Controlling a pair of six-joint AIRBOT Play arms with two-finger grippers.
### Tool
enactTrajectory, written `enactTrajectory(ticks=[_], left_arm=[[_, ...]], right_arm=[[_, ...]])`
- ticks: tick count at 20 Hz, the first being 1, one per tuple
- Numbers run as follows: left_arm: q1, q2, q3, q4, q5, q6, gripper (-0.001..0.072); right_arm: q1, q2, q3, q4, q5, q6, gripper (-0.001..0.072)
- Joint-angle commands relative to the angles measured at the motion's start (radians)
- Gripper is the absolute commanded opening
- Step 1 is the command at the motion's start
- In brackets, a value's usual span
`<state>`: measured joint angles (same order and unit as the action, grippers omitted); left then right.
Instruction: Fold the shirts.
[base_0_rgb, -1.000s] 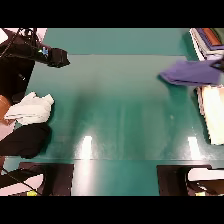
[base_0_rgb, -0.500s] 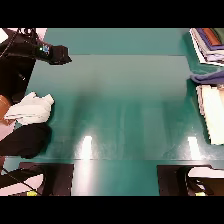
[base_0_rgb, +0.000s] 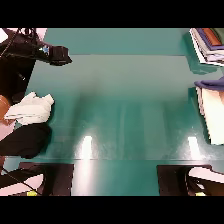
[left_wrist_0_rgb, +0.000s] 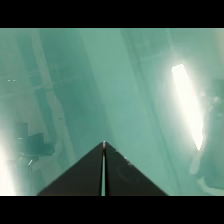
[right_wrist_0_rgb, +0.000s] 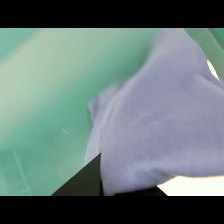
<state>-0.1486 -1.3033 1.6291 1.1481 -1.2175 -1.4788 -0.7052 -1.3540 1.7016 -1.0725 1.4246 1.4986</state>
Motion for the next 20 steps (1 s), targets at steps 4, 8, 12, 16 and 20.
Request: enactTrajectory(ticks=[4, 8, 12, 16, 20], left_arm=[[0.0, 0.001, 0.0, 0.0, -0.01, 0.023, 0.0022], [0.0, 0.0, 0.0, 0.0, -0.018, 0.044, 0.0022], [0.0, 0.0, 0.0, 0.0, -0.008, 0.043, 0.0022], [0.0, 0.001, 0.0, -0.001, -0.002, 0.043, 0.0022], [0.0, 0.001, 0.0, -0.002, -0.002, 0.043, 0.0022]], right_arm=[[-0.128, 0.187, -0.38, -0.248, 0.06, 0.003, 0.0128], [-0.216, 0.249, -0.505, -0.224, 0.045, 0.004, 0.063], [-0.131, 0.324, -0.512, -0.005, -0.031, -0.008, 0.0595], [0.164, 0.386, -0.512, 0.041, -0.097, -0.009, 0.0595], [0.505, 0.395, -0.512, 0.022, -0.159, -0.009, 0.0593]])
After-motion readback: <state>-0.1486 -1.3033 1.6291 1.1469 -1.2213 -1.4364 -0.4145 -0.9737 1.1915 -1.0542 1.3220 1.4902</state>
